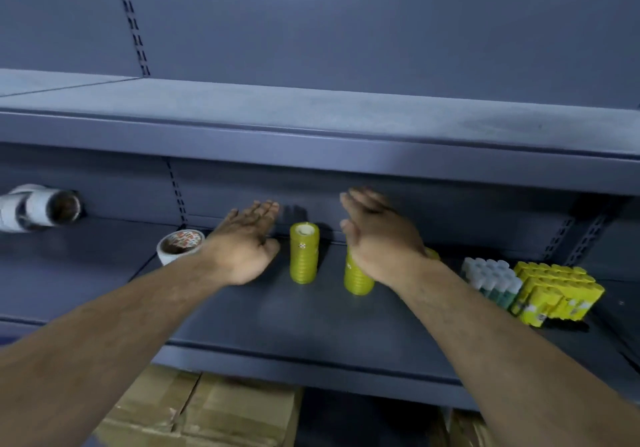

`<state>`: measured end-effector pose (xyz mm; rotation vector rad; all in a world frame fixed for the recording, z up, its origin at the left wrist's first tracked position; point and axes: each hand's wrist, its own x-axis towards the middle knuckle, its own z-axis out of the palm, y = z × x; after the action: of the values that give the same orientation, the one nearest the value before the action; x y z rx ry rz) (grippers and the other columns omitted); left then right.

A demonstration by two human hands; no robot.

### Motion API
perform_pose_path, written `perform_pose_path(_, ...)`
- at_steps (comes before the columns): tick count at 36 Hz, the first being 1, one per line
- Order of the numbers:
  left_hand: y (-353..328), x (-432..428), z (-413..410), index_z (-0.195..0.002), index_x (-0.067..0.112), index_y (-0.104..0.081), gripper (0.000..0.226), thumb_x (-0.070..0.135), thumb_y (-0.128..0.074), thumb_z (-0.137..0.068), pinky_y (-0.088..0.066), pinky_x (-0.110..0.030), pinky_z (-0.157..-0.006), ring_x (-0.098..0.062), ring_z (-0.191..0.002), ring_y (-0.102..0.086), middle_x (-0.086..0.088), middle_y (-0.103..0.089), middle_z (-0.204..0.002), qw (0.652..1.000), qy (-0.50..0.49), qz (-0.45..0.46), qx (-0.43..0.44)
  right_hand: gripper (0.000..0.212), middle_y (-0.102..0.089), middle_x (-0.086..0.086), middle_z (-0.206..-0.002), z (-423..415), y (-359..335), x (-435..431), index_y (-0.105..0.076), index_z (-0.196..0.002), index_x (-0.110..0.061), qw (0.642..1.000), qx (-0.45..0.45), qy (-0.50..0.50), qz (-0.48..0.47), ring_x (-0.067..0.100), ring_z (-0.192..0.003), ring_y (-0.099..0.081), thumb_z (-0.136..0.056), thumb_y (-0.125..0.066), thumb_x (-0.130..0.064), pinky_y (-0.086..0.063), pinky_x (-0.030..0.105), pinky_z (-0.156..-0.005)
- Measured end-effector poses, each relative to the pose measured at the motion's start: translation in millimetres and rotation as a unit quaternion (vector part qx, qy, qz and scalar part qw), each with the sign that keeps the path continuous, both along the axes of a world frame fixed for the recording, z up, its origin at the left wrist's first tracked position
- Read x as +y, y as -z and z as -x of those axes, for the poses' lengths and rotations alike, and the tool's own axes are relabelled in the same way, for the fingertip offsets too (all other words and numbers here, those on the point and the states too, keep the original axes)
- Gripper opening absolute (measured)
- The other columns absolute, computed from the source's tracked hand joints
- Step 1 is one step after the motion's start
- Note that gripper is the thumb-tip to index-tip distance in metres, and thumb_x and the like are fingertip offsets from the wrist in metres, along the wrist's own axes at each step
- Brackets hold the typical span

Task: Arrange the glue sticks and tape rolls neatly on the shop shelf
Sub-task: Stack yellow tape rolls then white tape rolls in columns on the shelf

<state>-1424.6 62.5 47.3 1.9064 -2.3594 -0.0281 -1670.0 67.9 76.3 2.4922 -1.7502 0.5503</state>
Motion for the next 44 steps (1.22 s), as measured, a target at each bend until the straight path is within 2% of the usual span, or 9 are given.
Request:
perform_pose_path(4,0,24,-28,-0.160,0.020,-0.005,0.083,0.048,-0.010,-0.082,0.000,-0.033,-0.123,-0.010,-0.153,0.001,0.003,-0.002,-0.167,1.000,-0.012,0.021,0.006,0.054,-0.022,-0.004,-0.166,-54,12,18,-0.030,-0.157,-0.023,0.996,0.007,-0.088,-0.022,0.013,-0.153,-0.013,-0.106,-0.036,-0.040,-0.011,0.028,-0.123)
perform_pose_path(11,15,72,-124,-0.160,0.020,-0.001,0.078,0.049,-0.010,-0.087,0.002,-0.034,-0.124,-0.008,-0.152,0.008,0.005,0.003,-0.167,0.999,-0.038,0.026,0.011,0.055,-0.020,0.001,-0.167,-143,30,45,-0.028,-0.158,-0.022,0.991,0.051,-0.101,-0.073,0.019,-0.154,-0.012,-0.107,-0.035,-0.040,-0.008,0.030,-0.123)
perform_pose_path(16,21,122,-214,-0.159,0.021,0.002,0.093,0.053,0.001,-0.072,0.005,-0.033,-0.124,-0.006,-0.151,0.013,0.008,0.008,-0.165,0.998,-0.059,0.015,0.033,0.056,-0.019,0.000,-0.167,-228,35,72,-0.026,-0.158,-0.021,0.988,0.072,-0.116,-0.079,0.020,-0.154,-0.012,-0.107,-0.034,-0.042,-0.010,0.037,-0.125)
perform_pose_path(19,23,147,-269,-0.160,0.021,0.001,0.100,0.055,0.005,-0.065,0.004,-0.033,-0.124,-0.006,-0.151,0.011,0.008,0.007,-0.166,0.996,-0.085,0.018,0.033,0.056,-0.018,-0.001,-0.167,-282,34,86,-0.029,-0.158,-0.020,0.985,0.068,-0.142,-0.075,0.017,-0.153,-0.009,-0.107,-0.036,-0.042,-0.003,0.030,-0.122)
perform_pose_path(23,20,180,-337,-0.160,0.020,0.000,0.084,0.046,-0.008,-0.080,0.005,-0.033,-0.124,-0.007,-0.151,0.011,0.007,0.006,-0.166,0.991,-0.126,0.022,0.045,0.055,-0.016,0.000,-0.167,-357,38,97,-0.026,-0.159,-0.024,0.979,0.074,-0.165,-0.095,0.019,-0.154,-0.009,-0.108,-0.032,-0.044,-0.004,0.030,-0.122)
perform_pose_path(32,36,222,-464,-0.160,0.022,-0.001,0.079,0.044,-0.016,-0.085,0.006,-0.034,-0.124,-0.008,-0.152,0.010,0.006,0.004,-0.166,0.975,-0.208,0.026,0.068,0.055,-0.014,-0.005,-0.168,-498,50,101,-0.023,-0.159,-0.027,0.961,0.097,-0.231,-0.120,0.014,-0.155,-0.006,-0.108,-0.028,-0.044,-0.007,0.030,-0.123)
perform_pose_path(38,50,219,-526,-0.160,0.023,0.000,0.082,0.047,-0.013,-0.083,0.007,-0.035,-0.124,-0.008,-0.151,0.012,0.005,0.006,-0.166,0.966,-0.250,0.000,0.061,0.055,-0.013,-0.005,-0.168,-576,68,76,-0.022,-0.160,-0.028,0.948,0.109,-0.273,-0.126,0.013,-0.154,-0.006,-0.108,-0.029,-0.045,-0.007,0.029,-0.123)
perform_pose_path(44,51,191,-587,-0.160,0.021,0.000,0.077,0.045,-0.017,-0.089,0.006,-0.036,-0.124,-0.011,-0.152,0.010,0.003,0.004,-0.166,0.960,-0.278,-0.003,0.037,0.056,-0.015,-0.002,-0.168,-653,77,31,-0.023,-0.160,-0.024,0.935,0.105,-0.311,-0.131,0.016,-0.154,-0.008,-0.108,-0.030,-0.043,-0.009,0.031,-0.124)
